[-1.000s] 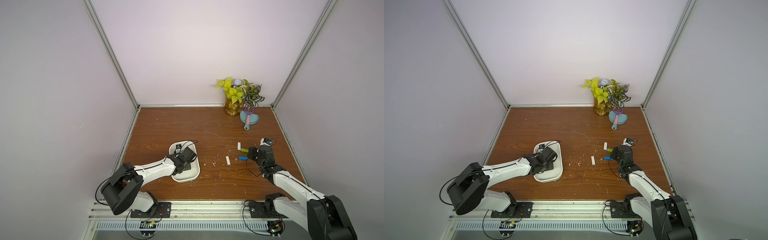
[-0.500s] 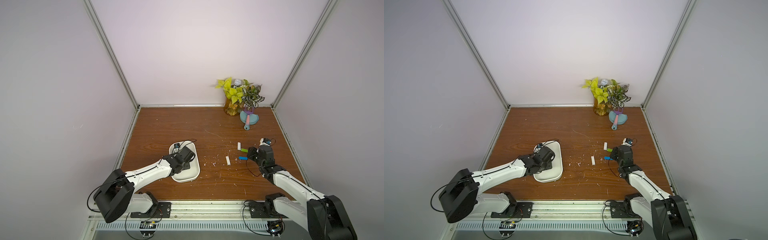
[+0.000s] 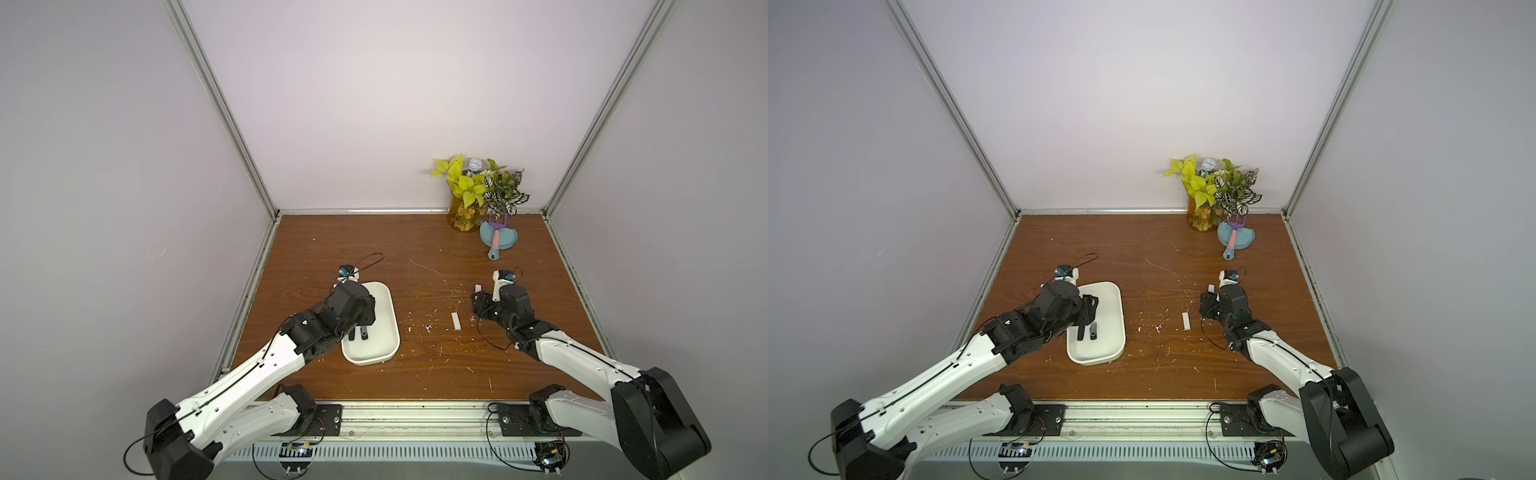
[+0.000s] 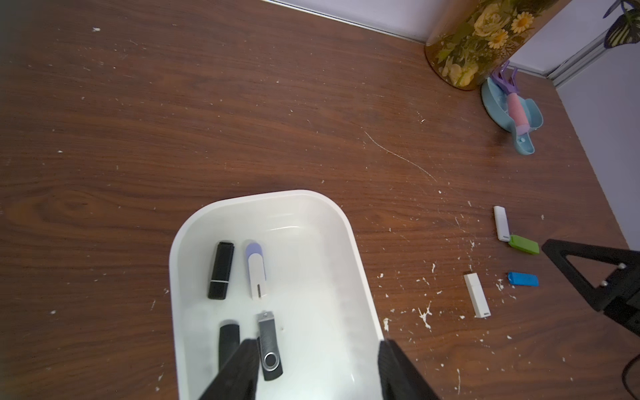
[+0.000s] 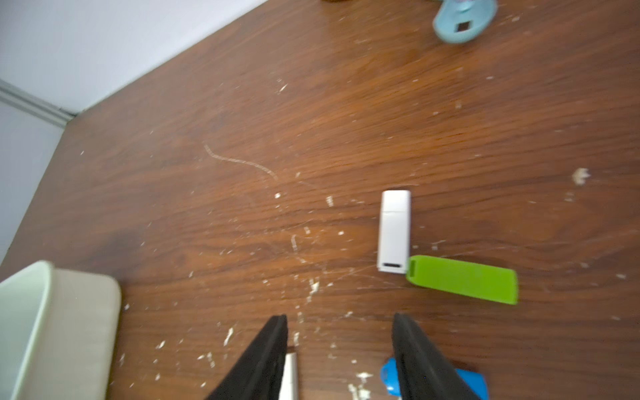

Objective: Put the usb flash drive into the storage box
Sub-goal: Place the USB flash in the storage box, then pick up the USB flash from the center of the board.

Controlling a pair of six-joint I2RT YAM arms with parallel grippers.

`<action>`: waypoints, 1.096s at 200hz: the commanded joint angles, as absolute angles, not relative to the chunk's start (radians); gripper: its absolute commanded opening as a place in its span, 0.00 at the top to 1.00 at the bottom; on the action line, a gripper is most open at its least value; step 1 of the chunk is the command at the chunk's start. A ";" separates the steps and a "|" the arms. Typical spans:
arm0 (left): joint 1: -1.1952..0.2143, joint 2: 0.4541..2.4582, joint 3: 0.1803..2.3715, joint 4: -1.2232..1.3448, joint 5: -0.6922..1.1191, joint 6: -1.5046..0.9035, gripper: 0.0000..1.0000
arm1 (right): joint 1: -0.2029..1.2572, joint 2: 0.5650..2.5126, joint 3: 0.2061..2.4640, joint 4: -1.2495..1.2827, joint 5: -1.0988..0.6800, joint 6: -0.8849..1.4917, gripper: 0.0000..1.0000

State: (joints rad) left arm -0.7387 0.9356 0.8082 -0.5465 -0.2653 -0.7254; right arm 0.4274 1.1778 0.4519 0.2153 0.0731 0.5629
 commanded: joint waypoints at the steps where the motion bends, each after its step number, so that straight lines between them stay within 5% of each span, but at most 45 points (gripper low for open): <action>1: -0.732 0.870 0.822 -0.690 -0.267 -0.692 0.43 | 0.498 1.222 0.523 0.157 0.081 0.553 0.44; 52: -0.730 0.755 0.849 -0.709 -0.241 -0.576 0.35 | 0.599 1.273 0.557 0.001 0.108 0.588 0.42; 86: -0.732 0.693 0.852 -0.720 -0.386 -0.558 0.32 | 0.640 1.305 0.572 -0.057 0.138 0.598 0.43; 219: -0.732 0.659 0.829 -0.701 -0.375 -0.564 0.32 | 0.750 1.481 0.703 -0.256 0.295 0.627 0.69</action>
